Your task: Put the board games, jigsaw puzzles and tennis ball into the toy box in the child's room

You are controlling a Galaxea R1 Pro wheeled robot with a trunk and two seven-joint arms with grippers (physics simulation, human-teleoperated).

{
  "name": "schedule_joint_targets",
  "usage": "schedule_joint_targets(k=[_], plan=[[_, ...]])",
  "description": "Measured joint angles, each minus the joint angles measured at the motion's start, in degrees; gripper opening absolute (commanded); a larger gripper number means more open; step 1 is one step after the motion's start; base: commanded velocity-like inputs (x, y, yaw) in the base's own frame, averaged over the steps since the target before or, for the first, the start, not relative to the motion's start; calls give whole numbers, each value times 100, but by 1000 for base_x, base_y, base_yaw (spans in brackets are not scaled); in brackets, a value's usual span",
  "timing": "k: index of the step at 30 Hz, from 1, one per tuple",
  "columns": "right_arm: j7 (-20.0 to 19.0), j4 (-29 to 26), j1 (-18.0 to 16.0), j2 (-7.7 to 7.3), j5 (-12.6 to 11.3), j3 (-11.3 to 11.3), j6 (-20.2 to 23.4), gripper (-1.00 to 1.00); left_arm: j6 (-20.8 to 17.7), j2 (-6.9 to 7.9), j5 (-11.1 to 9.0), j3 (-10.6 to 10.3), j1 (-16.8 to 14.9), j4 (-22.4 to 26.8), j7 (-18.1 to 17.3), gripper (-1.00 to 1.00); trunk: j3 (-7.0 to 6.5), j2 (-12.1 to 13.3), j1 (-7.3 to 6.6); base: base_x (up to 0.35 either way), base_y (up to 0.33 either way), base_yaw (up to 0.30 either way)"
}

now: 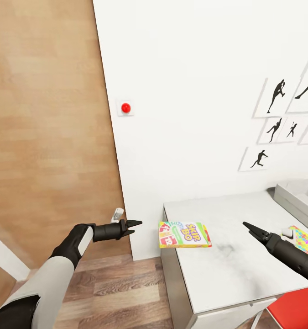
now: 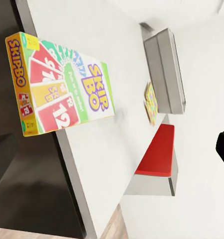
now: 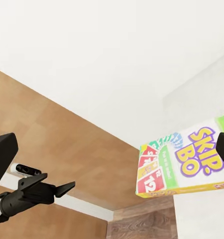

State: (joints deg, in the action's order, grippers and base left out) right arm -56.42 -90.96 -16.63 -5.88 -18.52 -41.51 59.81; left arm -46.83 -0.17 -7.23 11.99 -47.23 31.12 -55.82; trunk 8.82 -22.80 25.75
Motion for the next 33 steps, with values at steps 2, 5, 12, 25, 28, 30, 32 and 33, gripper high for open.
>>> schedule_joint_targets(k=[2,5,12,25,28,30,32,33], plan=[[0,0,0,1,0,1,0,100,0,-3,-2,-2,0,0,2,100,0,0,0,4,2,-1],[0,0,0,0,0,0,0,100,0,-4,-2,-2,0,0,2,100,0,0,0,2,1,0],[0,0,0,6,-1,1,0,100,0,-1,-2,-2,0,0,0,100,-3,0,0,14,0,-23],[1,-1,1,7,-2,0,0,100,1,1,-5,-4,-1,0,-4,100,-77,-1,-1,89,0,-173],[1,-1,1,6,-2,0,1,100,-1,1,-5,-4,-1,1,-4,100,-97,0,0,24,0,-194],[1,-1,1,7,-2,3,1,100,-6,4,-5,-2,-1,2,-7,100,-111,0,0,10,0,-167],[1,-1,1,7,-1,6,1,100,-10,4,-3,2,-1,5,-20,100,-122,0,0,6,0,-109],[0,-1,1,7,-1,7,1,100,-14,4,-1,2,-1,6,-45,100,-125,0,0,4,0,-68]])
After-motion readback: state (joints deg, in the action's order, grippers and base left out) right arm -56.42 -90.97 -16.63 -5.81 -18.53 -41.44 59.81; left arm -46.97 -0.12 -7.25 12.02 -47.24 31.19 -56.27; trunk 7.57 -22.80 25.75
